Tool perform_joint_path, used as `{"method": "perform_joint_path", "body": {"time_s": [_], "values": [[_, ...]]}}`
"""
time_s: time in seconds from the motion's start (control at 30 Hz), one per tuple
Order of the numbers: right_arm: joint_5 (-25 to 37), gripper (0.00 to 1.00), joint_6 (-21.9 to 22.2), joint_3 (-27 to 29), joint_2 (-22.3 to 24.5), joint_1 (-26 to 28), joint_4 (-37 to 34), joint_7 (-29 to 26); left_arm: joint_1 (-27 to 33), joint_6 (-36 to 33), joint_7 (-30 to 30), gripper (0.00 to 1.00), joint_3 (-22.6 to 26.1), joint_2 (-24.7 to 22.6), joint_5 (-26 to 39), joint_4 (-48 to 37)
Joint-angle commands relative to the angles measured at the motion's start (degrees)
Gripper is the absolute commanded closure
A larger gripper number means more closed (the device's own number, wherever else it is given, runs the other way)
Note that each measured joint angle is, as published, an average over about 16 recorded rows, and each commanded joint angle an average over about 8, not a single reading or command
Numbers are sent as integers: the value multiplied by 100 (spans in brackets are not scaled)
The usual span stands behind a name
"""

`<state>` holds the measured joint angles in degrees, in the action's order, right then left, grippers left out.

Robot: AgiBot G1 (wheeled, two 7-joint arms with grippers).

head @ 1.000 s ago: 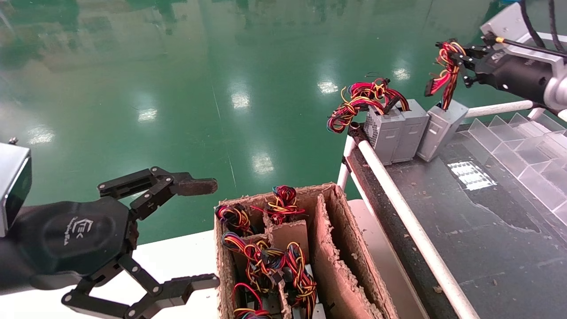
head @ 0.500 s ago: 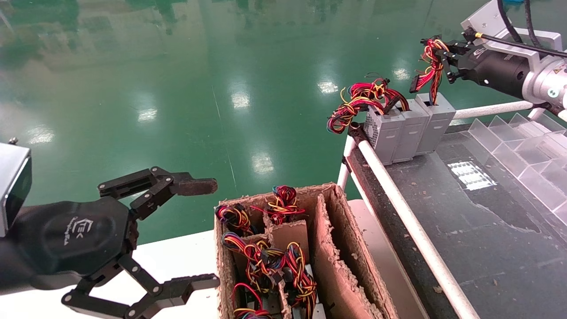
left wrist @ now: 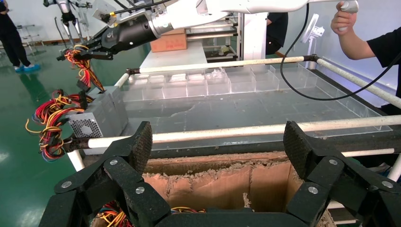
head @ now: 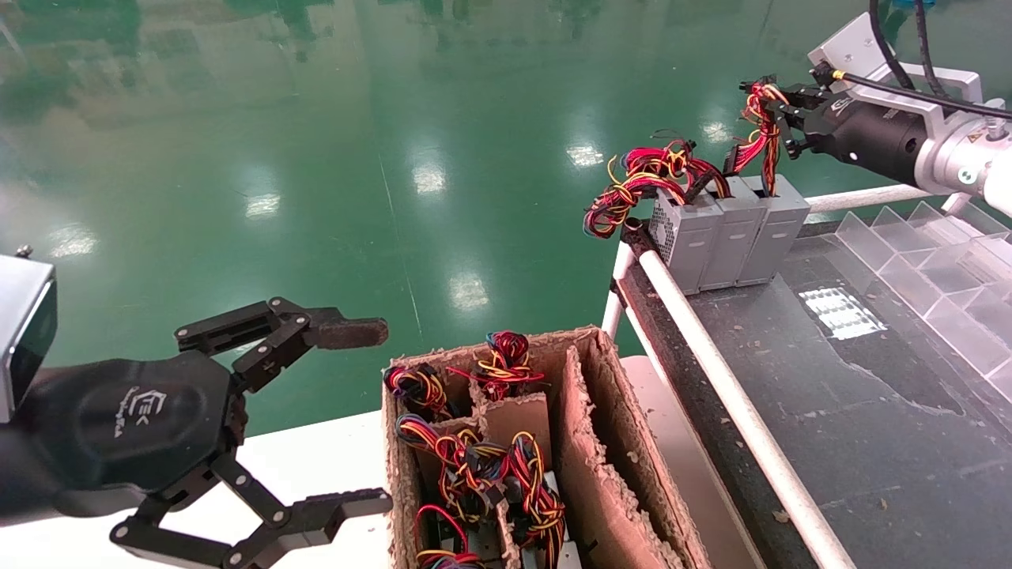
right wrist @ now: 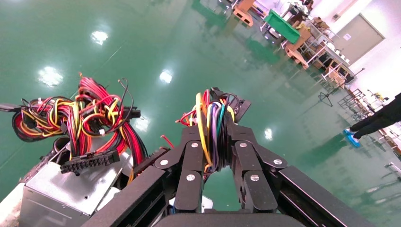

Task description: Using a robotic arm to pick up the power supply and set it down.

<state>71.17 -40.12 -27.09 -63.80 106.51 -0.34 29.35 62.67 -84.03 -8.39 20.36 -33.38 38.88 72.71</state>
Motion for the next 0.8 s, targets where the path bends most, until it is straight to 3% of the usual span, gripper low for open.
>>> {"method": "perform_joint_path", "body": {"time_s": [0.03,0.57,0.8], "values": [[-5,0,6,3,-2,-9,2,-15,0,0,0,0,0,0,0,0],[-130,0,6,90,43,-44,23,-101,0,1,1,0,1,1,-1,0],[-464,0,-241,323,186,47,-12,-456,0,1,1,0,2,1,-2,0]]}}
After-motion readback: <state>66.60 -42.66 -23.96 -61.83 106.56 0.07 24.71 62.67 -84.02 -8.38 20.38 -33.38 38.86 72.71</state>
